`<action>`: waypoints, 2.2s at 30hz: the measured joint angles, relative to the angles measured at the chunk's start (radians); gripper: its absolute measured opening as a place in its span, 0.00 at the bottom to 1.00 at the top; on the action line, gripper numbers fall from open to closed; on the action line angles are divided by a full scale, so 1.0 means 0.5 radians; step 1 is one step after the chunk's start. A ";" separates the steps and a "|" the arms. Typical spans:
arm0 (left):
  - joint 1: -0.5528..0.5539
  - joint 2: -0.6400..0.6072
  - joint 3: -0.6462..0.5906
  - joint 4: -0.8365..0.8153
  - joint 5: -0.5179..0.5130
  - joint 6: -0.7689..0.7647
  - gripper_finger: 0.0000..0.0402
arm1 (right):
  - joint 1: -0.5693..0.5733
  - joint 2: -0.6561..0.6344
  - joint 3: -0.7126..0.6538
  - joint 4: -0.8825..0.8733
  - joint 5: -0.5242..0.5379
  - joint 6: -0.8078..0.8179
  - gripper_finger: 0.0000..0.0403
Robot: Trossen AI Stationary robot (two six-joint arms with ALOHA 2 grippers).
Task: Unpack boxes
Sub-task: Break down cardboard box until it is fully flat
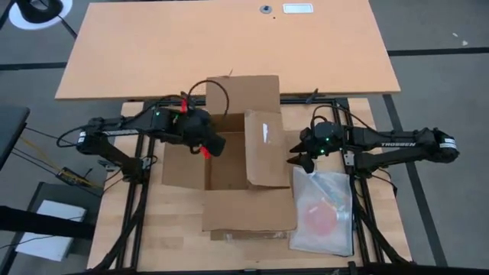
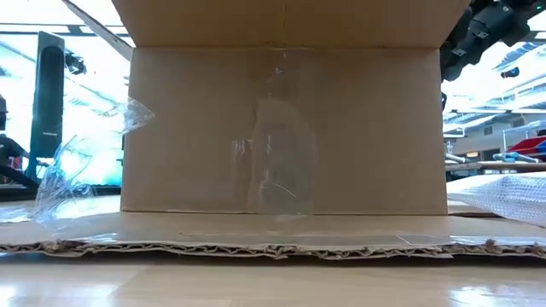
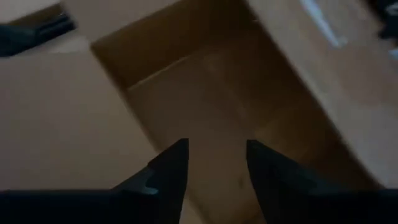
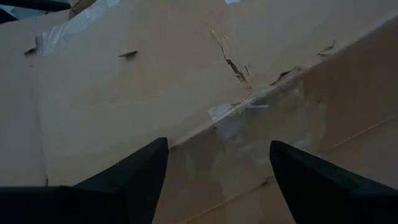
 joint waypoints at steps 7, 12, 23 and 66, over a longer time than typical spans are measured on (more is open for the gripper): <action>0.105 0.208 -0.001 -0.315 0.188 -0.108 0.61 | -0.020 0.000 0.000 -0.007 -0.014 0.050 0.71; 0.140 0.436 -0.001 -0.496 0.243 -0.106 0.67 | -0.020 0.000 0.000 -0.019 -0.014 0.068 0.70; 0.153 0.707 -0.160 -0.213 0.434 0.022 0.66 | -0.021 -0.003 0.000 -0.050 -0.029 0.043 0.69; -0.321 -0.571 -1.428 1.932 0.892 -0.334 0.06 | -0.003 1.192 1.200 0.303 0.230 -0.373 0.44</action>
